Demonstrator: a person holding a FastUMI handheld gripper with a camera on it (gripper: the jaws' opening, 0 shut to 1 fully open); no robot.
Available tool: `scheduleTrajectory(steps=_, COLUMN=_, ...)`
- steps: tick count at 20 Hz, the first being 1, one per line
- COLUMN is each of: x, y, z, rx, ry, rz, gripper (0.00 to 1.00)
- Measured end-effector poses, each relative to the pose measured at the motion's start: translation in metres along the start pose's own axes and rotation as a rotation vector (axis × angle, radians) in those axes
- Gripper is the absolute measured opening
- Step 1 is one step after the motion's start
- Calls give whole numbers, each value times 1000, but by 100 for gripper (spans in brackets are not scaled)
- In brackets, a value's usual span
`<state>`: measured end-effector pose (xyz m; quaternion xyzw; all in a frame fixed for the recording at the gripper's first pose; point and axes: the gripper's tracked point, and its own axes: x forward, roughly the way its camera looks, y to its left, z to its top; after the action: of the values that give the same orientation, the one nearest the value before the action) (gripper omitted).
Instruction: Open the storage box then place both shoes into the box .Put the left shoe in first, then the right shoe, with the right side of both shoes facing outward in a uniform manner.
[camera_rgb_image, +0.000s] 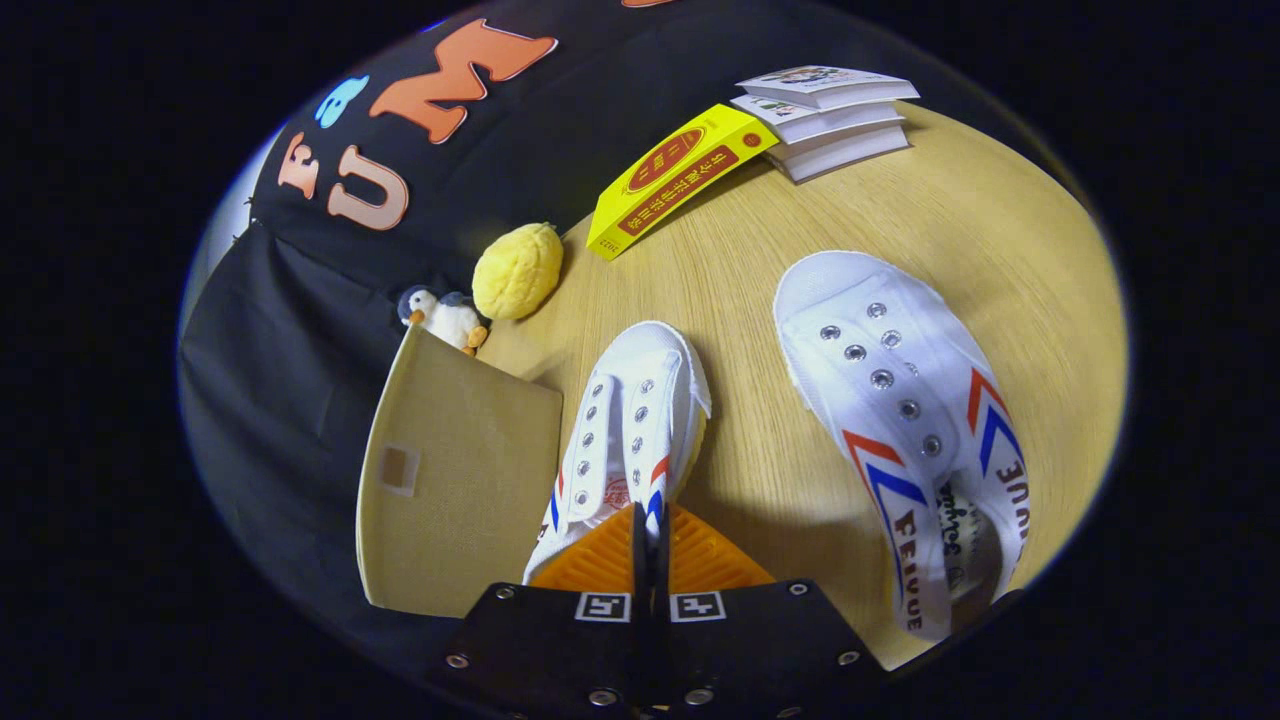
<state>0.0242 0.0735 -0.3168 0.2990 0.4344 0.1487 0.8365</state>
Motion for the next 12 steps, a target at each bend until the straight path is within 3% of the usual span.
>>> scheduleTrajectory(steps=5, x=-12, y=27, z=14, rx=76, ry=-46, rz=56, gripper=0)
scheduleTrajectory(steps=12, x=-46, y=74, z=33, rx=84, ry=-123, rz=110, gripper=0)
